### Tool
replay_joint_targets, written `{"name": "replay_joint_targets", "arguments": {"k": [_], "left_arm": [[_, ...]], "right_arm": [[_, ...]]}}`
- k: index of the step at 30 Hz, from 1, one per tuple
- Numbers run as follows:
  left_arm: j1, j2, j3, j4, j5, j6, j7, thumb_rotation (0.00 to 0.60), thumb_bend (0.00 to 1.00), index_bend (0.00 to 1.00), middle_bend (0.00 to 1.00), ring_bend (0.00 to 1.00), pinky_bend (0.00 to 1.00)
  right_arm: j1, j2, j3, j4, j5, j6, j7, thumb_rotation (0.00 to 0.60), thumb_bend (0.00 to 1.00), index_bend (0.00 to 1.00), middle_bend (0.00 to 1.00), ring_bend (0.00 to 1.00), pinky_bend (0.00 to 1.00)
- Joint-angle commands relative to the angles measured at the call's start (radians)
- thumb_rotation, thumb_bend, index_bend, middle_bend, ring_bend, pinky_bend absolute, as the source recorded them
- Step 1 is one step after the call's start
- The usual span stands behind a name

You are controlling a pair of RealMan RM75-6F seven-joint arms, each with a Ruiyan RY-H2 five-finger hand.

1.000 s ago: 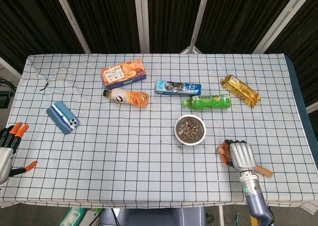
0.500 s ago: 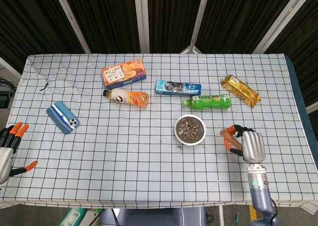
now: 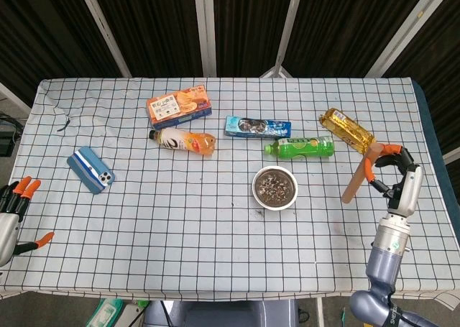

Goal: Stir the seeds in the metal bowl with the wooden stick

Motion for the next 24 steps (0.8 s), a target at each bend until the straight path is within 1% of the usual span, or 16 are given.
{"name": "replay_joint_targets", "arguments": {"k": [1,5,8,14,24], "left_arm": [[-0.001,0.000,-0.001,-0.001,-0.002,-0.002,0.002,0.600,0.13,0.02,0.00,0.00,0.00],[-0.003,0.001,-0.002,-0.002,-0.004,-0.005,0.003,0.600,0.13,0.02,0.00,0.00,0.00],[-0.004,0.001,-0.002,-0.004,-0.005,-0.008,0.003,0.600,0.13,0.02,0.00,0.00,0.00],[-0.007,0.004,-0.003,-0.007,-0.006,-0.014,-0.003,0.600,0.13,0.02,0.00,0.00,0.00],[-0.015,0.007,-0.007,-0.013,-0.017,-0.029,0.002,0.600,0.12,0.02,0.00,0.00,0.00]], "right_arm": [[0.027,-0.042,0.019,0.019,-0.014,0.018,0.039,0.600,0.73,0.71,0.60,0.55,0.54],[0.059,-0.079,0.027,0.029,-0.030,0.023,0.057,0.600,0.73,0.71,0.60,0.55,0.54],[0.090,-0.122,0.033,0.061,-0.052,0.042,0.062,0.600,0.74,0.71,0.60,0.55,0.54],[0.151,-0.221,0.050,0.167,-0.066,0.071,0.094,0.600,0.74,0.71,0.60,0.55,0.54],[0.231,-0.344,0.057,0.324,-0.054,0.050,0.157,0.600,0.74,0.71,0.60,0.55,0.54]]}}
